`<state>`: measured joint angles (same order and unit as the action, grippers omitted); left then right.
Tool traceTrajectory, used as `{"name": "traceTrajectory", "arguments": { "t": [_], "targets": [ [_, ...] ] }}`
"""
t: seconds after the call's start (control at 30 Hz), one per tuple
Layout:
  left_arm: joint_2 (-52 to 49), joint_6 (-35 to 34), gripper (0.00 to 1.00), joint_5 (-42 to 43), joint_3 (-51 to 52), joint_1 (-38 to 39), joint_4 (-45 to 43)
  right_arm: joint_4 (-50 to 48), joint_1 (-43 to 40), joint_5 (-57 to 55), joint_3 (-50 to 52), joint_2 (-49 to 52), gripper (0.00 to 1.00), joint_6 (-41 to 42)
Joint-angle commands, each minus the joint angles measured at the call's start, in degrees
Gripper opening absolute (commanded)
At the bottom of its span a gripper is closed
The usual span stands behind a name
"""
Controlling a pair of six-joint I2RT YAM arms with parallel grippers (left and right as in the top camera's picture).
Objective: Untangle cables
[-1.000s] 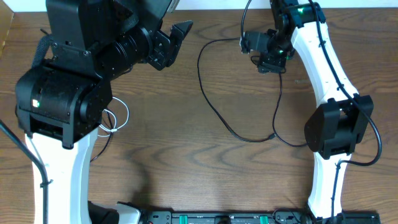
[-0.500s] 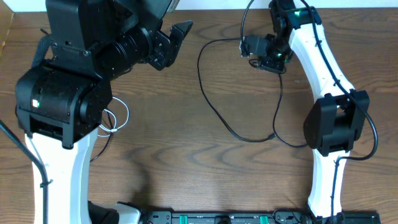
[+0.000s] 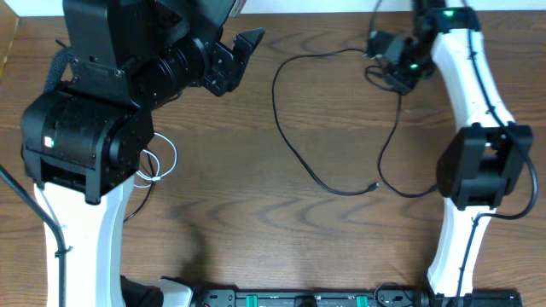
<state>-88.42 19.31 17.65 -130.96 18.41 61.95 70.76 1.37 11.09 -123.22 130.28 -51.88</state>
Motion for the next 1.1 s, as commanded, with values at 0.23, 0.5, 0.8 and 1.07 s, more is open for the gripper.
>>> {"name": "traceTrajectory", "arguments": {
  "t": [0.23,0.5,0.8,1.07],
  "targets": [
    [-2.45,-0.5,0.64,-0.42,-0.39,-0.13,0.13,1.07,-9.84,0.39,-6.38,0.33,0.02,15.74],
    [-4.94,-0.52,0.64,-0.39,-0.39,-0.13,-0.15,2.19,-14.53,-1.11,-8.81,-5.79,0.02,17.99],
    [-6.29,-0.55,0.63,-0.35,-0.39,-0.13,-2.69,1.88,-22.56,-1.53,-8.79,-22.05,0.01,18.64],
    [-6.32,-0.55,0.63,-0.33,-0.39,-0.13,-2.69,1.4,-28.44,-7.1,-8.79,-31.19,0.01,20.24]
  ]
}}
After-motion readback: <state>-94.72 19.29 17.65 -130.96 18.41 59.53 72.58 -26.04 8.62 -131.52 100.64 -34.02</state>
